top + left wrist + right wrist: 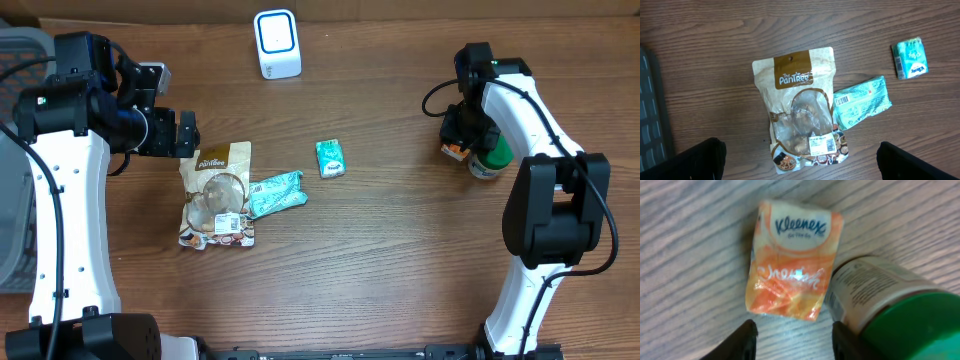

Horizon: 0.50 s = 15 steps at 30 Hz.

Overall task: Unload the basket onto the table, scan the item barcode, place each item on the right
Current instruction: 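Carry the orange pack right and place it beside the jar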

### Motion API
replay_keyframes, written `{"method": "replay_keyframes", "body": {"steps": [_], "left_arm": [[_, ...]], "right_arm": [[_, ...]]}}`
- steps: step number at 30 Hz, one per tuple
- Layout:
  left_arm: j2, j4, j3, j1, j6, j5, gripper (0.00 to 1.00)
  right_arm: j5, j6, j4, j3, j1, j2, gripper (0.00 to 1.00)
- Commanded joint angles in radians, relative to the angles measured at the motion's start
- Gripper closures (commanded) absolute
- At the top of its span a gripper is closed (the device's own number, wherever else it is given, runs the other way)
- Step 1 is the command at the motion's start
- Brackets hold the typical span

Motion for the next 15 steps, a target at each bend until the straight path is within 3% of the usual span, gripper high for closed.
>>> {"method": "replay_keyframes", "body": {"steps": [1, 8, 15], "left_arm": [[-0.012, 0.004, 0.019, -0.002, 0.019, 0.0, 0.01], [-0.012, 0.004, 0.019, -0.002, 0.019, 0.0, 0.01], [-0.012, 0.004, 0.019, -0.002, 0.019, 0.0, 0.0]], "right_arm": [[-0.039, 0.003, -0.026, 0.037, 0.002, 0.008, 0.51], [-0.108, -0.005, -0.207, 0.27, 0.015, 0.002, 0.51], [-0.448, -0.039, -0.229, 0.353, 0.084, 0.006, 0.55]]}}
